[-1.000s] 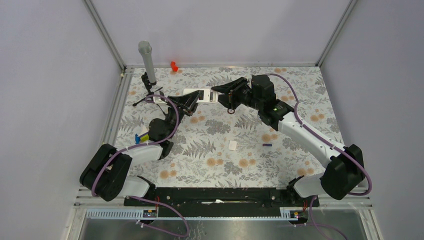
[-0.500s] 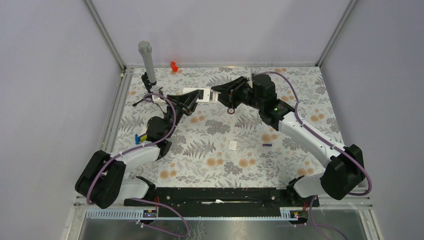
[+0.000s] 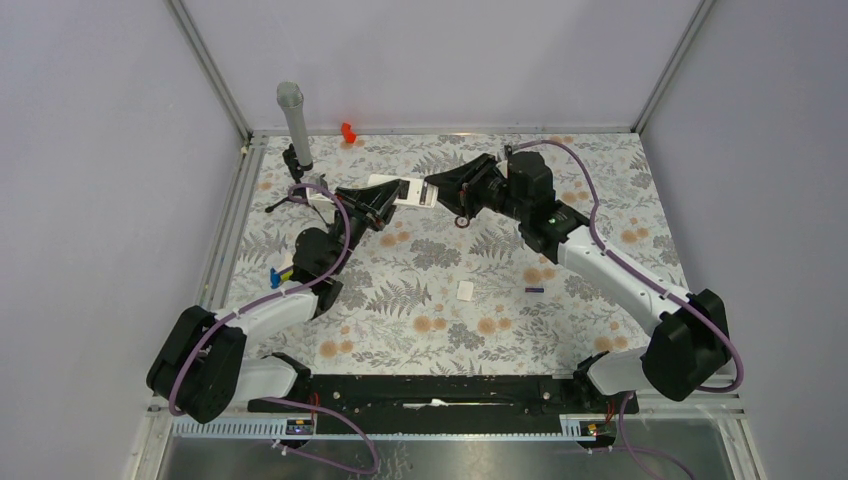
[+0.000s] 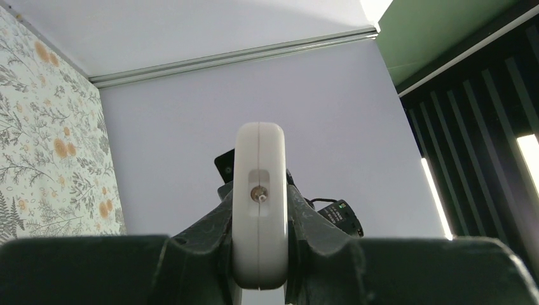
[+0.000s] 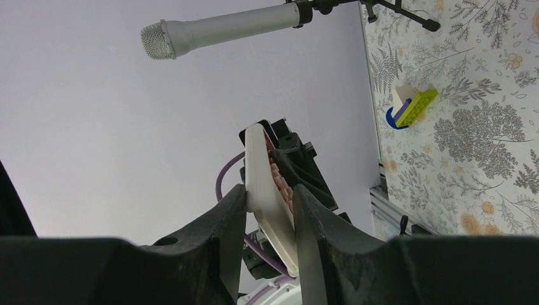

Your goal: Load the batteries into the remote control

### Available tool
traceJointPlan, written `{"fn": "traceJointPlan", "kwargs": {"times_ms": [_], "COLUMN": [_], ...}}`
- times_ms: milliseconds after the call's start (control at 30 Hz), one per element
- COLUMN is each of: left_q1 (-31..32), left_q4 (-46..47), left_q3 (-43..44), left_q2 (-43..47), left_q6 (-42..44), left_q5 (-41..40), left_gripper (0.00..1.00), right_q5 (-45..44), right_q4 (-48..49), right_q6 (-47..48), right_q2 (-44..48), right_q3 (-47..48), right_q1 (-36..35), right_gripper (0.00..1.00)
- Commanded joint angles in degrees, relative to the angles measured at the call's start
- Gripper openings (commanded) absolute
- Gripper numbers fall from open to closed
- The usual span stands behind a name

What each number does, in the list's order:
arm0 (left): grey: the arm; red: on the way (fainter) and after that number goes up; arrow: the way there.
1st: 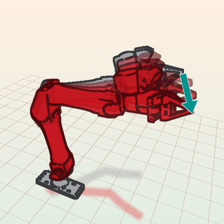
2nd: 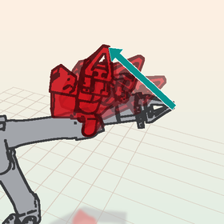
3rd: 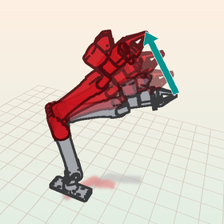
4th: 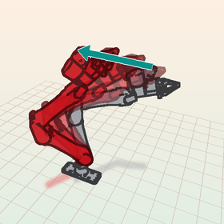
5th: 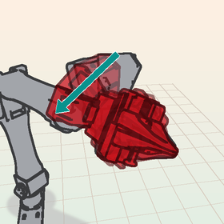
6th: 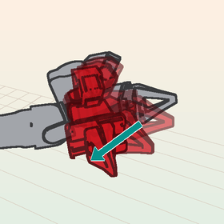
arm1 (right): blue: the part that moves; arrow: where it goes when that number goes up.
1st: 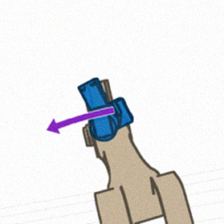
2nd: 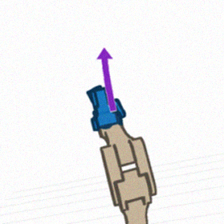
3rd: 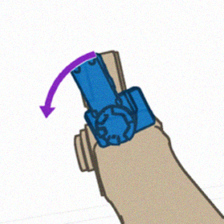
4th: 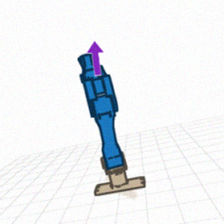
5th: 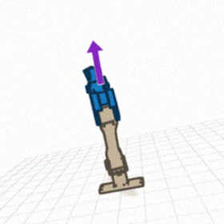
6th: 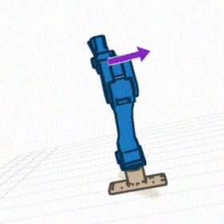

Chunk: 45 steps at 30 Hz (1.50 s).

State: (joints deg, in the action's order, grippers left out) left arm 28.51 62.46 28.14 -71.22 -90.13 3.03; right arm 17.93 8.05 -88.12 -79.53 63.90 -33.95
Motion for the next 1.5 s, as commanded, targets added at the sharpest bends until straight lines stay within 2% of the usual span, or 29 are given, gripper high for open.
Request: {"fn": "traceJointPlan", "kwargs": {"times_ms": [0,133,333,600,800,1000,1100,1167,1233,1333,1467], "left_q1": [-0.30,-0.30,-0.30,-0.30,-0.43,-0.48,-0.66,-0.66,-0.70,-1.15,-1.95], "left_q4": [9.78,8.52,6.07,2.10,-1.52,-4.43,-8.75,-12.01,-13.41,-12.87,-5.36], "left_q3": [5.21,5.61,5.43,4.17,4.73,4.24,4.70,4.49,3.18,0.25,-3.09], "left_q2": [1.99,2.97,5.21,9.43,11.88,13.47,13.94,14.60,15.15,15.28,13.97], "left_q6": [-3.54,-5.77,-14.36,-17.23,-19.00,-19.01,-15.38,-11.36,-6.64,-0.69,4.69], "left_q5": [-2.54,-2.83,-3.93,-5.79,-4.35,-3.60,-1.08,0.40,1.69,3.07,6.78], "left_gripper": [0.00,0.00,0.00,0.00,0.00,0.00,0.00,0.00,0.00,0.00,0.00], "right_q5": [6.31,2.96,-5.29,-14.92,-25.87,-32.83,-30.64,-26.98,-22.34,-15.94,-8.56], "right_q4": [-7.64,-9.58,-8.81,-5.91,-3.68,-3.01,-3.50,-4.81,-7.45,-12.31,-11.07], "right_q6": [7.33,11.42,19.59,29.17,46.93,59.47,61.67,60.54,57.95,55.90,54.18], "right_q2": [-0.15,0.43,1.28,1.39,2.51,2.42,2.42,2.65,2.51,2.67,5.38], "right_q3": [-3.11,-4.64,-6.19,-9.59,-9.83,-9.58,-7.11,-4.04,0.89,6.84,6.76], "right_q1": [-2.20,-2.83,-4.54,-7.20,-10.33,-11.13,-11.10,-11.03,-10.94,-10.79,-9.81], "right_gripper": [0.39,0.39,0.39,0.42,0.47,0.51,0.59,0.80,0.91,0.98,1.00]}}
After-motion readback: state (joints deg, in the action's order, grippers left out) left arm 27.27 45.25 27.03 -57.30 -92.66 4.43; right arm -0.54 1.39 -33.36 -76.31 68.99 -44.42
